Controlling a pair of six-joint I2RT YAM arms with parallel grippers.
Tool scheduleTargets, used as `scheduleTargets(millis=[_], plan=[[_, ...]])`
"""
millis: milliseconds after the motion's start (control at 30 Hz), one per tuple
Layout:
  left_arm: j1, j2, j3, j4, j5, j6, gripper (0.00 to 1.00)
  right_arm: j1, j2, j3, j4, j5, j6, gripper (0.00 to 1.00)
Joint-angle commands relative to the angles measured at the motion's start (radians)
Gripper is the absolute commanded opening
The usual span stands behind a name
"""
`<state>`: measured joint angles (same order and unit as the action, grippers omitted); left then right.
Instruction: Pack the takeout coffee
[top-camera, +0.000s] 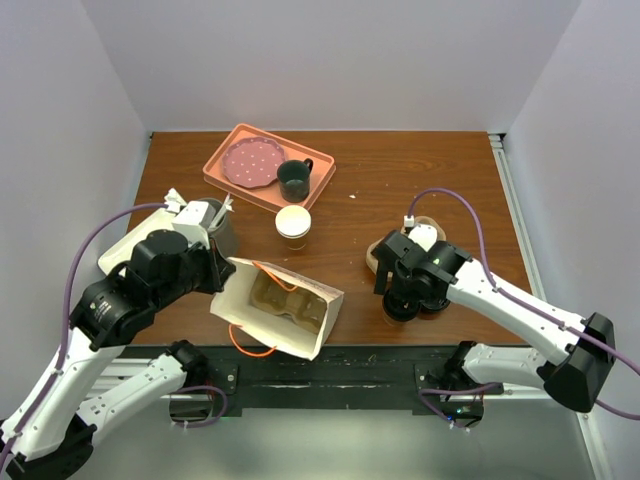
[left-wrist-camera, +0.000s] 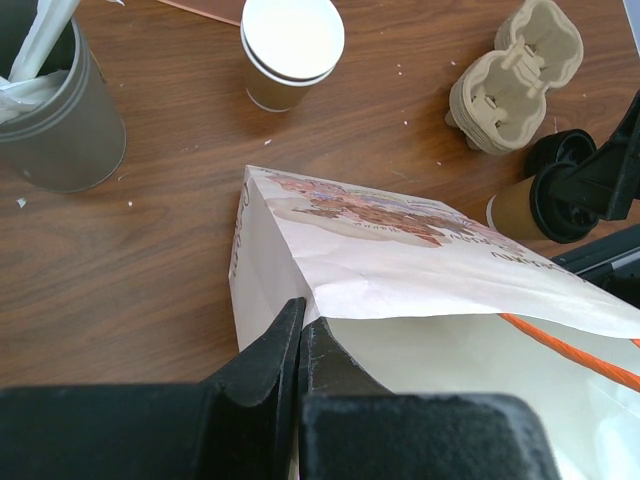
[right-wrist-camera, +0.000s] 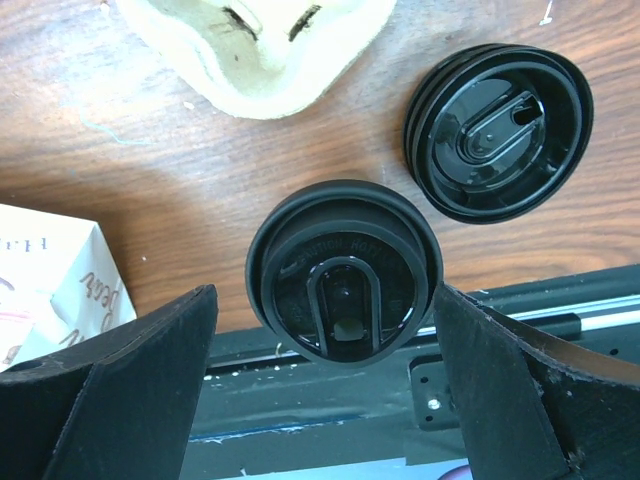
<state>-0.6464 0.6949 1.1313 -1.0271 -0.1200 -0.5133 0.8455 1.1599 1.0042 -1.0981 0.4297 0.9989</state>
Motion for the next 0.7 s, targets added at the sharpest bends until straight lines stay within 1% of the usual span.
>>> scheduleTargets(millis=[0,267,367,567,667], plan=[[0.001,0.008,0.027,0.033,-0.004,-0.007,0.0,-0.005,0.007,0.001,-0.013,0.027,-0.011,0.92],[0.001,0.012,0.038,0.03,-0.007,-0.008,0.0,-0.006,-0.008,-0.059,0.02,0.004,-0.003,0.9],[0.001,0.015,0.041,0.027,-0.007,-0.013,0.0,-0.005,-0.012,-0.082,0.032,-0.002,0.0,0.88],[0.001,0.014,0.045,0.021,-0.007,-0.027,0.0,-0.006,-0.026,-0.111,0.055,-0.011,-0.006,0.81],[0.001,0.017,0.047,0.013,-0.01,-0.033,0.0,-0.006,-0.032,-0.119,0.061,-0.016,-0.008,0.75]])
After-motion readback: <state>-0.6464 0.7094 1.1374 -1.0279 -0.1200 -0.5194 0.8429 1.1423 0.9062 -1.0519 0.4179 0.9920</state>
